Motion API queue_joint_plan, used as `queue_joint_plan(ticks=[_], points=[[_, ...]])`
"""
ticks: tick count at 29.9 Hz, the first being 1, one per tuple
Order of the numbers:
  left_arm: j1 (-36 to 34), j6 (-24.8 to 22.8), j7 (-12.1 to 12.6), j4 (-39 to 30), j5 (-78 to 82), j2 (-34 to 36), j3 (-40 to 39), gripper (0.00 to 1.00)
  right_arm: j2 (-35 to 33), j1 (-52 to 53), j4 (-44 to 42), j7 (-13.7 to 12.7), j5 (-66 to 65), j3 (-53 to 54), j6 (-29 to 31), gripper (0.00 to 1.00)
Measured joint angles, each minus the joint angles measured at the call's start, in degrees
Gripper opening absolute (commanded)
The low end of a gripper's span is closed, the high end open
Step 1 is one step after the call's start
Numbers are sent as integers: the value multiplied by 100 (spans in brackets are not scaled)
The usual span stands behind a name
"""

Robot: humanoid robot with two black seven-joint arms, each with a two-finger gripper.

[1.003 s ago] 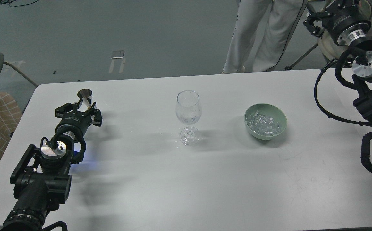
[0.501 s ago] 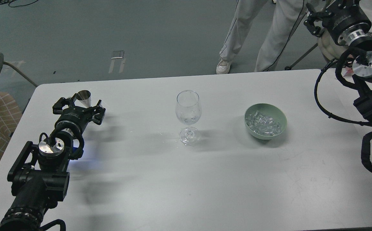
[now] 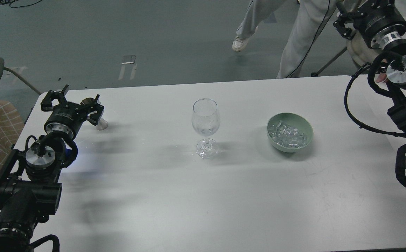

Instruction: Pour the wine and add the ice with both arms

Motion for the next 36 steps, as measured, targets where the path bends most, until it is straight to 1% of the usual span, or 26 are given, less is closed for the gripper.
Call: queue_joint_plan(ticks=[4,6,8,12,16,19,23,28,33,36], points=[[-60,45,80,-381,0,205,3,98,-103,2,120,57,0,2,38,100],[-42,35,99,-660,2,325,17,98,-215,1,331,85,-6,-8,56,100],[-8,20,102,-796,21,425,48,98,-332,-18,497,91,-14,-14,57,100],[-122,58,39,-803,36,786,124,98,-640,-44,803,91,-40,-59,64,100],[-474,15,2,-775,25,1078,131,98,-811,-16,899,91,-58,-406,72,100],[-731,-22,-34,-836,-2,1116,121,98,-925,127,913,89,-69,-886,73,100],[-1109,-13,-188,-833,45,1184,158,98,-1066,484,916,87,-171,-1844,74,100],[-1120,-42,-278,-834,125,1229,177,98,-1127,1009,916,86,-511,-3239,74,100],[-1170,-65,-555,-853,562,1352,178,98,-1195,1701,836,87,-1251,-4740,76,100],[-1135,-212,-581,-811,653,1436,183,98,-1288,2029,863,128,-1839,-5573,75,100]])
